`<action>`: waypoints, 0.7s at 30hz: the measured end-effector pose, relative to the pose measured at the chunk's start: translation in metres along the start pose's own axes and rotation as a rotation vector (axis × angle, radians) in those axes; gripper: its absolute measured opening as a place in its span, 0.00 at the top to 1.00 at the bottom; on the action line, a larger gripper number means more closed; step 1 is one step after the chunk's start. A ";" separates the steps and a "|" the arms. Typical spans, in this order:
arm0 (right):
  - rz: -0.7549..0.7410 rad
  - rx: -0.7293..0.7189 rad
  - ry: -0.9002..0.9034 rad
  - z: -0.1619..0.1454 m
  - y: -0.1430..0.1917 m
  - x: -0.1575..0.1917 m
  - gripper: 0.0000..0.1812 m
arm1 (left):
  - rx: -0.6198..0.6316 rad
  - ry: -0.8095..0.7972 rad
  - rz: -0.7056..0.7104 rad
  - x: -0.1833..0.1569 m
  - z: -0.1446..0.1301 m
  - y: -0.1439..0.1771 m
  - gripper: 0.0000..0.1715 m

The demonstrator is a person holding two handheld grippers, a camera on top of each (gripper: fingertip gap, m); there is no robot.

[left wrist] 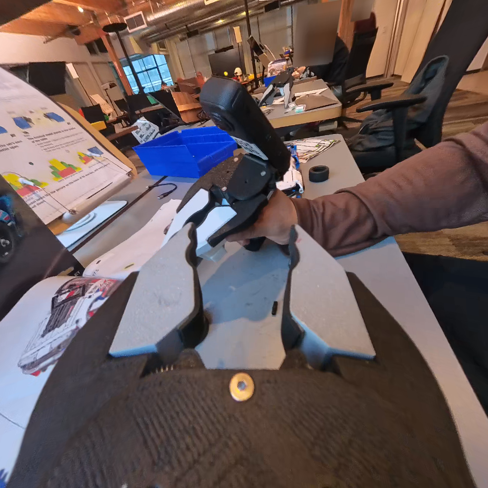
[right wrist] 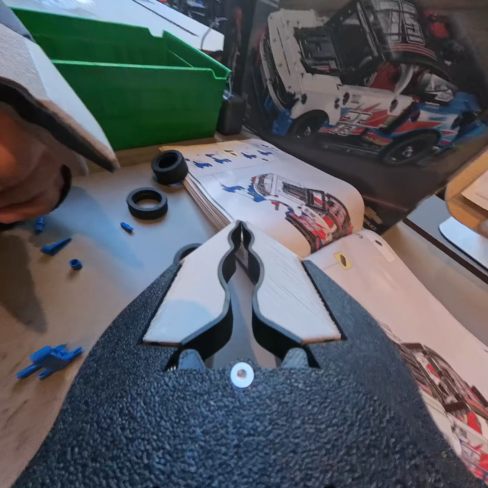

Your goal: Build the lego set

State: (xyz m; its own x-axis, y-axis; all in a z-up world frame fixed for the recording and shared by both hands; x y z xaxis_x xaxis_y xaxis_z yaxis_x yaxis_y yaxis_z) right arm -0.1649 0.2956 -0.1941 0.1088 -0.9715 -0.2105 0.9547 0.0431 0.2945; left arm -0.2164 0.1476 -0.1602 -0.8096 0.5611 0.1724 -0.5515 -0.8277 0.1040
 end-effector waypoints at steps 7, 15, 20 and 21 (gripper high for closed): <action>-0.069 0.034 -0.075 -0.008 -0.001 -0.011 0.95 | 0.001 0.051 0.013 0.002 -0.016 0.010 0.53; 0.052 0.022 -0.165 -0.007 -0.002 -0.010 0.94 | -0.033 0.108 -0.030 0.002 -0.012 0.012 0.52; 0.197 -0.019 -0.223 0.000 -0.006 -0.002 0.93 | -0.006 0.150 -0.067 0.001 -0.014 0.009 0.54; 0.215 -0.022 -0.217 0.002 -0.006 0.002 0.93 | 0.003 0.149 -0.081 -0.001 -0.014 0.008 0.54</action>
Point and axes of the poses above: each gripper's, where its closed fingertips meet, y back along the fingers, z out of its top, x = y × z across the jaws, the point moved 9 cm from there along y, back along the fingers, and after that the axes turned 1 degree about y, right-handed, at the moved point
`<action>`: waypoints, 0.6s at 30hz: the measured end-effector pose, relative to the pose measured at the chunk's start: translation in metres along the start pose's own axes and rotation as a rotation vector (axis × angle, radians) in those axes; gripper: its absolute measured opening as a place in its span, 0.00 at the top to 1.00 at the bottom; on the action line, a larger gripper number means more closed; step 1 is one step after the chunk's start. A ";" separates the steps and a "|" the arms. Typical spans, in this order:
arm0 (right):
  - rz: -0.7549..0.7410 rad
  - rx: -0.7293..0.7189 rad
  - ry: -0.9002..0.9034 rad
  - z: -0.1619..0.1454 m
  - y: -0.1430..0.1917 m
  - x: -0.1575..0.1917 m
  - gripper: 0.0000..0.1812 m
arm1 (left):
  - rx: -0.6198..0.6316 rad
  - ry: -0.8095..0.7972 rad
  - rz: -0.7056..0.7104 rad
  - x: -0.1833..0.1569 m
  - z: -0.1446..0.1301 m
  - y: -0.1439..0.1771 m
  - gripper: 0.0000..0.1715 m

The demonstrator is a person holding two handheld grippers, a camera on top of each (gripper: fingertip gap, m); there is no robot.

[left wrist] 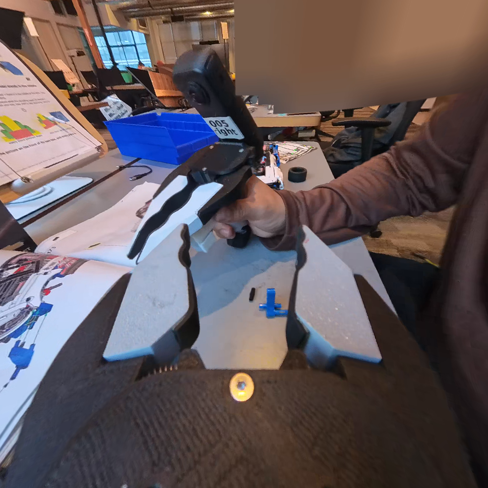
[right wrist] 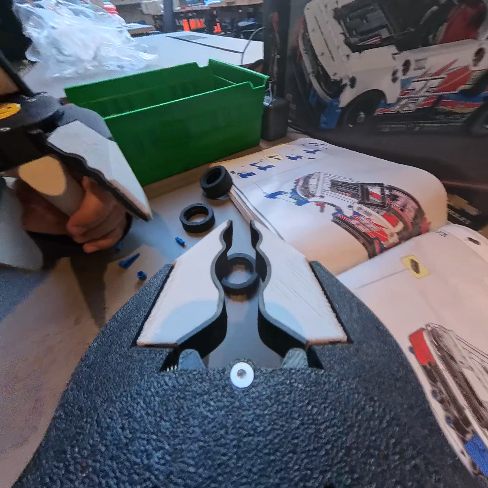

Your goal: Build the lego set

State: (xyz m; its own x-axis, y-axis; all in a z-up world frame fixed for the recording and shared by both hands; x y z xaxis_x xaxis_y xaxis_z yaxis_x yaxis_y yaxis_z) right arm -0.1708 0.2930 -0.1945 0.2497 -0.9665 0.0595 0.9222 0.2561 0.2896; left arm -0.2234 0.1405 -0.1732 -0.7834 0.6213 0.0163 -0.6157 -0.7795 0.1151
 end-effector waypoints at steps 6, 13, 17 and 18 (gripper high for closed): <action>0.062 0.034 0.087 -0.004 -0.007 0.014 0.95 | 0.020 -0.031 -0.027 -0.005 -0.002 0.002 0.56; 0.046 0.017 0.063 -0.004 -0.002 0.005 0.95 | -0.002 0.047 -0.013 0.000 0.001 0.003 0.58; 0.028 0.007 0.053 -0.004 0.001 0.002 0.95 | 0.036 0.013 0.017 -0.002 0.000 0.000 0.62; 0.021 0.007 0.056 -0.004 0.001 0.002 0.95 | 0.045 0.010 0.017 -0.002 -0.001 -0.001 0.62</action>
Point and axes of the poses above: each gripper's, where its closed fingertips meet, y back along the fingers, z out of its top, x = y × z across the jaws, the point moved 9 cm from there along y, back along the fingers, and after that the axes turned 1 degree about y, right-handed, at the moved point
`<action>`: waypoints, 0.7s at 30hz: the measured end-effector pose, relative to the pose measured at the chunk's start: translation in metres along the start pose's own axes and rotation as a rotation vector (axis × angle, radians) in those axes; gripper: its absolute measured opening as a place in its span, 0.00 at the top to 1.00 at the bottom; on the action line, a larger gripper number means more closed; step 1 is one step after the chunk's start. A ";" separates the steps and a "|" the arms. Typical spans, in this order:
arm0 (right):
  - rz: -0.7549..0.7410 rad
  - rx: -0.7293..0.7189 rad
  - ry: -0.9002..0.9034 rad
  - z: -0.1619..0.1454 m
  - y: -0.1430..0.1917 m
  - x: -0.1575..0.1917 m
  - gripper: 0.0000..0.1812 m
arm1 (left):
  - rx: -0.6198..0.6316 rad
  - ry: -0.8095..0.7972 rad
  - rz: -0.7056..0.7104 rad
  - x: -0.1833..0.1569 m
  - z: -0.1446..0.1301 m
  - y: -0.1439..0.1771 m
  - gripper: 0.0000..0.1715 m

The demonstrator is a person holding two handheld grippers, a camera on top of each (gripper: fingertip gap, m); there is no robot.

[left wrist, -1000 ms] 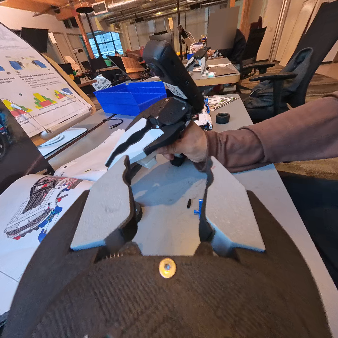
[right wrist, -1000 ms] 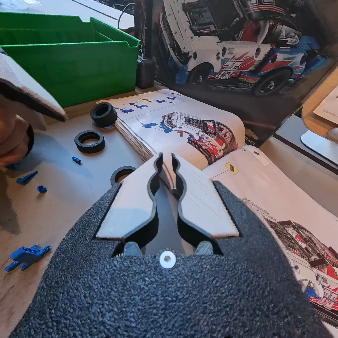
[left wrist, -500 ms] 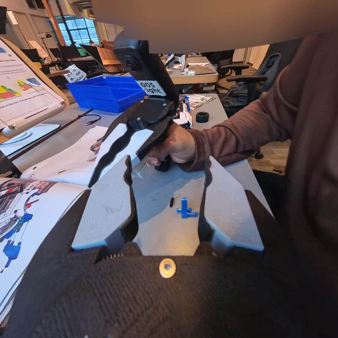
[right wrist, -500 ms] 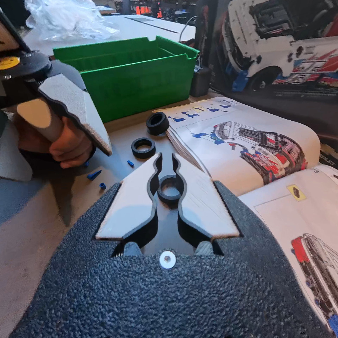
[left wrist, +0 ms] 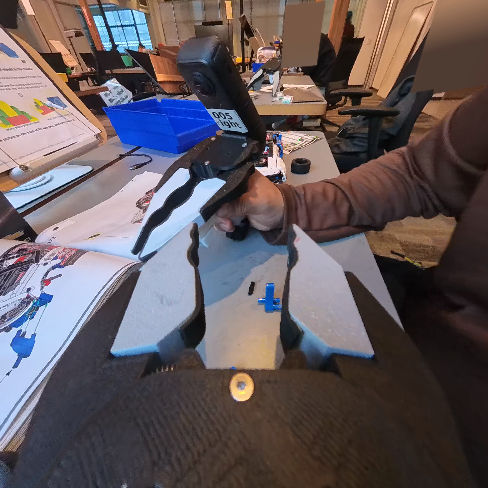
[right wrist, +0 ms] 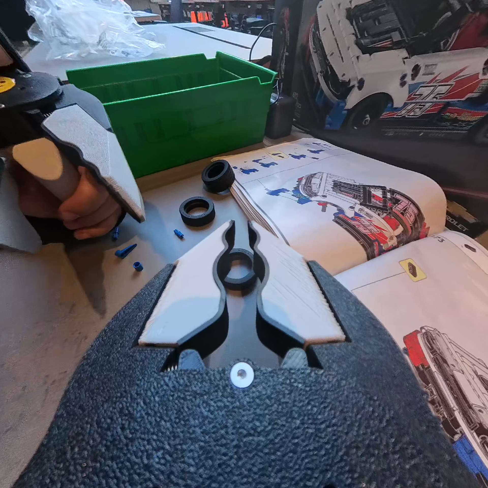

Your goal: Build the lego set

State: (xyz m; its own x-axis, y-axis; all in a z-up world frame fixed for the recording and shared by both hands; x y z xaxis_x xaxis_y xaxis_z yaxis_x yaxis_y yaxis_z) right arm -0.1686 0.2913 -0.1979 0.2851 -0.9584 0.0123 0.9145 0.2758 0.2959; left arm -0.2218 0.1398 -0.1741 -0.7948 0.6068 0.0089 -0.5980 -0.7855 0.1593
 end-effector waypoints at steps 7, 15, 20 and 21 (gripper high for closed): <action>-0.051 0.038 0.070 -0.002 0.000 0.002 0.95 | -0.010 0.046 -0.115 -0.002 0.001 -0.004 0.80; -0.141 0.044 0.086 -0.006 0.009 0.001 0.94 | -0.027 0.017 -0.070 0.004 0.015 0.017 0.78; -0.128 0.028 0.070 -0.006 0.015 0.000 0.94 | -0.009 0.047 -0.117 0.004 0.011 0.015 0.82; -0.123 0.021 0.065 -0.006 0.016 0.000 0.94 | -0.010 0.058 -0.148 0.001 0.009 0.012 0.83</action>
Point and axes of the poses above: each gripper's, where its closed fingertips meet, y back along the fingers, z out of its top, x = y × z across the jaws, the point moved 9 cm from there along y, back along the fingers, and after that the axes turned 1 degree about y, right-handed, at the moved point
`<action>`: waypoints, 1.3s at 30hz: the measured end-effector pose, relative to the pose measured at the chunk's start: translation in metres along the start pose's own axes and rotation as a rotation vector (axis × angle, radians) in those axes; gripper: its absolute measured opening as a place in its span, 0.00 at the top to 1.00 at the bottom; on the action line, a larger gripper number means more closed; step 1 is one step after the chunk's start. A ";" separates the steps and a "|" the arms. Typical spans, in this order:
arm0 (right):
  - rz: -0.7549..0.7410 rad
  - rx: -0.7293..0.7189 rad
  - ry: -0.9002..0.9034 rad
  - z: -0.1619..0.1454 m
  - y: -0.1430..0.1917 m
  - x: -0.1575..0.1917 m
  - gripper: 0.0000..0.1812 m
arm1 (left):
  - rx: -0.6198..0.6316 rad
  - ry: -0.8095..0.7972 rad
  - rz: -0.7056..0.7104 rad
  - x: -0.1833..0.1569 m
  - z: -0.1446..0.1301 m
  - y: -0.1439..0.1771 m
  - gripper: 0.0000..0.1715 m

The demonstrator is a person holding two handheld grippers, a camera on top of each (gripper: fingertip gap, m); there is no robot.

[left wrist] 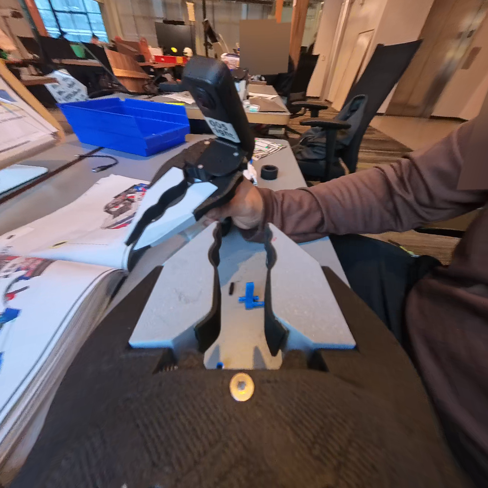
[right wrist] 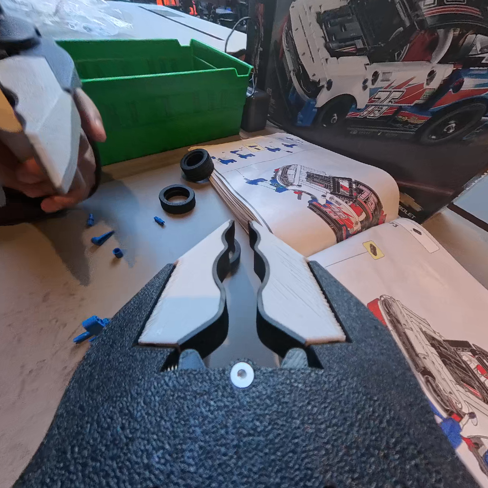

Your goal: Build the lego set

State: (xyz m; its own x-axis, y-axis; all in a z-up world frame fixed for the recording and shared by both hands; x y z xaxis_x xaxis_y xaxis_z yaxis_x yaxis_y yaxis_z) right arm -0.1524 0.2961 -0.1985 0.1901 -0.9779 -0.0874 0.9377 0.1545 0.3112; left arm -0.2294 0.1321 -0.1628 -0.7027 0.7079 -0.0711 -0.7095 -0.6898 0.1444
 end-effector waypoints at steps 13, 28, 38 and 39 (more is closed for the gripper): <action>0.122 -0.067 -0.102 0.007 -0.012 -0.001 0.96 | 0.102 -0.021 -0.059 -0.005 -0.018 -0.011 0.85; 0.167 -0.106 -0.117 0.011 0.003 0.001 0.96 | 0.316 -0.005 -0.021 -0.008 -0.037 -0.029 0.84; 0.281 0.056 -0.142 -0.015 0.040 0.028 0.95 | 0.468 -0.149 0.053 -0.014 -0.039 -0.026 0.89; 0.303 0.098 -0.138 -0.020 0.045 0.036 0.95 | 0.478 -0.159 0.051 -0.014 -0.041 -0.027 0.89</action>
State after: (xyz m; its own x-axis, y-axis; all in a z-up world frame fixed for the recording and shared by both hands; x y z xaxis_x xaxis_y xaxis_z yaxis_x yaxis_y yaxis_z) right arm -0.0976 0.2711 -0.2066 0.4085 -0.9005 0.1492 0.8108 0.4330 0.3938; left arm -0.2021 0.1345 -0.2058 -0.6928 0.7150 0.0936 -0.5447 -0.6039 0.5819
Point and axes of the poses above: each gripper's, where its closed fingertips meet, y back along the fingers, z out of its top, x = y × z across the jaws, the point moved 9 cm from there along y, back along the fingers, and after that the axes turned 1 degree about y, right-handed, at the moved point
